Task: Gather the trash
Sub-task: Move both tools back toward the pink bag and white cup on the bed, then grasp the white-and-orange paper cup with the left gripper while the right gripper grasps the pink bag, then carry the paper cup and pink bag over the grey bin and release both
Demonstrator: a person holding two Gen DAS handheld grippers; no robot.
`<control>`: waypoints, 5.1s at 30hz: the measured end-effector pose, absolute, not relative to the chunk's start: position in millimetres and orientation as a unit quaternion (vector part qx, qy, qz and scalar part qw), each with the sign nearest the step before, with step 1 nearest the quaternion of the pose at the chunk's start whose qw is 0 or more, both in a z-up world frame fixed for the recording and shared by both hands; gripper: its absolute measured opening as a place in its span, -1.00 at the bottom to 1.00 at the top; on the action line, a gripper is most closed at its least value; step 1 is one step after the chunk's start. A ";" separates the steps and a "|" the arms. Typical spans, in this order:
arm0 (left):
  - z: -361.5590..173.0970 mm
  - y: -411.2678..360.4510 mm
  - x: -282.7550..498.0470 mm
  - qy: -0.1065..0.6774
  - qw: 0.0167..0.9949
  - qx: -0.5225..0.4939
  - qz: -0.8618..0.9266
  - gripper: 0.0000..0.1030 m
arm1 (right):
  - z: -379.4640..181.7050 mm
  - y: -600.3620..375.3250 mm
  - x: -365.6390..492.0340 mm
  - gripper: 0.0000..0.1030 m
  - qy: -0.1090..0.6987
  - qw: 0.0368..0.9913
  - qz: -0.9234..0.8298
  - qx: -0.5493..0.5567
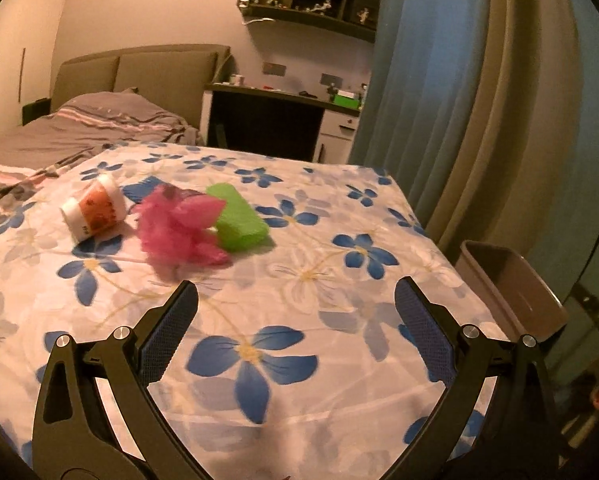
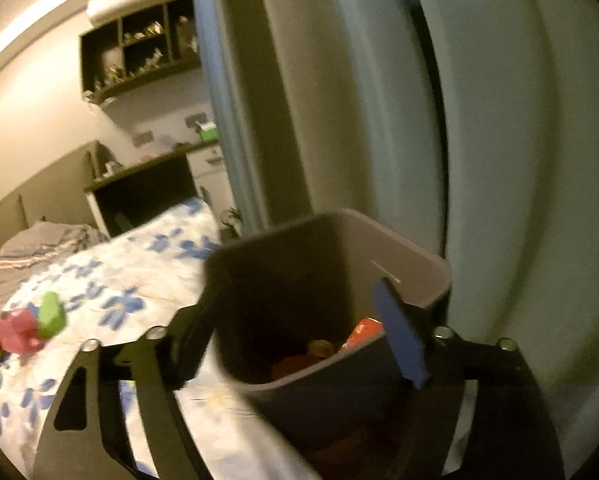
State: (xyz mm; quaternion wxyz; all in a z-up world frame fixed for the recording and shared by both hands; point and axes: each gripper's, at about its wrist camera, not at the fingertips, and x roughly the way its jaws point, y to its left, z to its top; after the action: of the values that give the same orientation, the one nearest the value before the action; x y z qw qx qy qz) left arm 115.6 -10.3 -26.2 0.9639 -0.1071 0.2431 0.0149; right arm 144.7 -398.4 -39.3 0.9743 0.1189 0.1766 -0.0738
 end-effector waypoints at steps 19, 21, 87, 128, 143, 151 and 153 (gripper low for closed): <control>-22.3 107.6 73.1 0.218 0.958 -0.138 0.124 0.89 | -15.5 -233.7 135.2 0.71 0.173 0.977 0.103 0.072; -23.3 120.3 71.9 0.220 0.956 -0.142 0.133 0.89 | -16.5 -213.1 138.4 0.71 0.176 0.975 0.119 0.060; -76.3 254.0 233.6 0.350 0.922 -0.164 -0.008 0.26 | -43.5 -19.9 217.9 -0.94 0.256 0.936 0.241 0.001; 8.8 80.6 115.7 0.236 0.966 -0.100 0.020 0.23 | -17.3 -172.6 141.3 -0.94 0.208 0.960 0.179 0.044; 18.7 8.1 117.9 0.228 0.971 -0.072 -0.027 0.23 | -15.3 -236.0 129.3 -0.94 0.194 0.969 0.136 0.072; 22.9 -33.7 127.1 0.224 0.971 -0.055 -0.059 0.23 | -15.5 -272.9 129.0 -0.94 0.187 0.973 0.105 0.086; 23.5 -44.6 130.2 0.223 0.971 -0.051 -0.070 0.23 | -16.0 -281.5 128.9 -0.94 0.185 0.974 0.096 0.090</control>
State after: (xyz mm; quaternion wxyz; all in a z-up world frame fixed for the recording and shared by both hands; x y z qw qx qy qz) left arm 130.2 -44.6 23.5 0.9710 -0.0514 0.2228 -0.0695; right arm 128.9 -281.5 -16.0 0.9738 0.0898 0.1852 0.0963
